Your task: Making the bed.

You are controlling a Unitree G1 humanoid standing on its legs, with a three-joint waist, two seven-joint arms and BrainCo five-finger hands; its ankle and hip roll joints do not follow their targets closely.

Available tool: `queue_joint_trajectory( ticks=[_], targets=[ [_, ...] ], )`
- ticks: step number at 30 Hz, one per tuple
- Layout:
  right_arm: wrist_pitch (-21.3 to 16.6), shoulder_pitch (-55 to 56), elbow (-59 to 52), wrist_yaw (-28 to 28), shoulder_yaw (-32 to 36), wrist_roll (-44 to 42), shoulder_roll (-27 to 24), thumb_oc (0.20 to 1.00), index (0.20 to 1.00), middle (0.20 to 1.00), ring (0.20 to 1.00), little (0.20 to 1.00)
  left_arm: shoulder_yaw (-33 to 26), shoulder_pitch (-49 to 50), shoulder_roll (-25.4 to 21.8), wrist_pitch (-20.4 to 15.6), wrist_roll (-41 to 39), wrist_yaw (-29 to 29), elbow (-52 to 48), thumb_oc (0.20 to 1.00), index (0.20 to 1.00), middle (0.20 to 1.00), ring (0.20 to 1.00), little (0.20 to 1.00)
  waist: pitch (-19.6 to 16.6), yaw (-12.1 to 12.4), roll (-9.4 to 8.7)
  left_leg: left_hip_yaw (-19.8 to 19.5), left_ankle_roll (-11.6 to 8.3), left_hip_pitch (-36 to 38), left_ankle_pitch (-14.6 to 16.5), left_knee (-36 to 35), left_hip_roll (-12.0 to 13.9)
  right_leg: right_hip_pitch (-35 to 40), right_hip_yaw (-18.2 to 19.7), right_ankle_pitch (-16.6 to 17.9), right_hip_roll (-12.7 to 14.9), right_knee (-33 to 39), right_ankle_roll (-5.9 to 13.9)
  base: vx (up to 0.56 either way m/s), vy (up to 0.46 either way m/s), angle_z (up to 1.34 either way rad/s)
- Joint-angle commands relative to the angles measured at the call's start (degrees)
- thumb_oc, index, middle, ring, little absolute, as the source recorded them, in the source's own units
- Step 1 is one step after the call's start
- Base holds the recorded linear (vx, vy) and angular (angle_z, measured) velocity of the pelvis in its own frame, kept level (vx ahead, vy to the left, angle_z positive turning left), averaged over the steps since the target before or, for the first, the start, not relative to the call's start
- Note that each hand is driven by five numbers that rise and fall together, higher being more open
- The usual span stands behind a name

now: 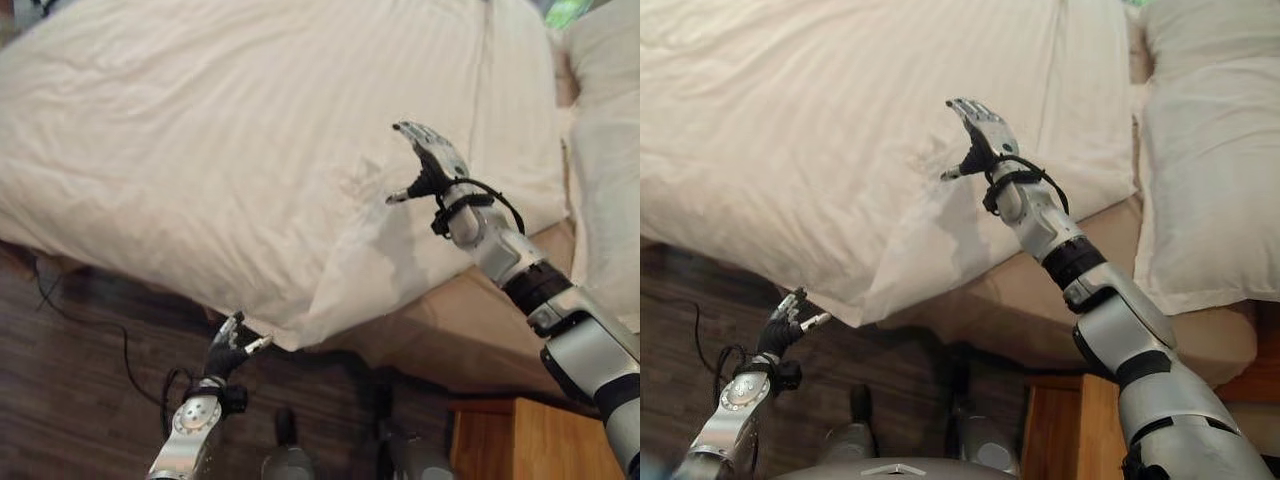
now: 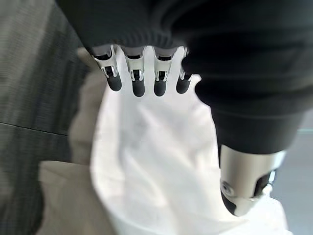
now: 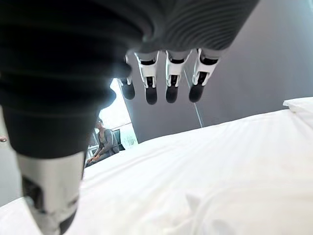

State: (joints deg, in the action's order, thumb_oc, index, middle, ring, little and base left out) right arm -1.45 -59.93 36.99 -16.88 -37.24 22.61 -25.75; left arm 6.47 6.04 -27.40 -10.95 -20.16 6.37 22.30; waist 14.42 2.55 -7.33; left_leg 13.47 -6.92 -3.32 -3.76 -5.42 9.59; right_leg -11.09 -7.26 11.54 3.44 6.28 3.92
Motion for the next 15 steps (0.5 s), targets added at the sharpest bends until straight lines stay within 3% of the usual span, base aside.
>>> queue_joint_trajectory(
  ticks=[1, 6, 15],
  targets=[
    [0.4, -11.9, 2.1, -4.4, -0.1, 1.7, -2.4, 1.000, 1.000, 1.000, 1.000, 1.000, 1.6, -5.0, -4.6, -4.2, -2.7, 0.9, -1.6, 1.000, 1.000, 1.000, 1.000, 1.000, 4.3, 2.0, 0.77, 1.4, 1.53, -1.2, 3.6, 0.4, 1.6, 2.4, 0.7, -11.1, 4.2, -1.3, 3.00, -0.03, -0.068, 0.13],
    [0.7, -20.5, 9.1, -6.3, -4.3, -0.6, -2.5, 1.000, 1.000, 1.000, 1.000, 1.000, 4.2, -10.0, -5.4, -5.0, -3.1, 1.8, 1.8, 1.000, 1.000, 1.000, 1.000, 1.000, 6.3, 3.0, 1.53, 0.0, 0.67, -6.2, 1.9, 0.4, 2.5, -2.0, 0.6, -9.9, 3.8, -1.3, 3.05, 0.01, -0.050, 0.10],
    [1.3, -22.0, 11.5, -6.7, -5.2, -2.3, -2.3, 1.000, 1.000, 1.000, 1.000, 1.000, 6.0, -11.5, -4.6, -4.7, -3.3, 1.7, 4.4, 1.000, 1.000, 1.000, 1.000, 1.000, 7.6, 3.5, 3.20, -1.3, 0.11, -10.3, 0.8, 0.4, 2.7, -5.5, 0.6, -9.2, 3.8, -1.3, 3.12, 0.01, -0.034, 0.05]
  ],
)
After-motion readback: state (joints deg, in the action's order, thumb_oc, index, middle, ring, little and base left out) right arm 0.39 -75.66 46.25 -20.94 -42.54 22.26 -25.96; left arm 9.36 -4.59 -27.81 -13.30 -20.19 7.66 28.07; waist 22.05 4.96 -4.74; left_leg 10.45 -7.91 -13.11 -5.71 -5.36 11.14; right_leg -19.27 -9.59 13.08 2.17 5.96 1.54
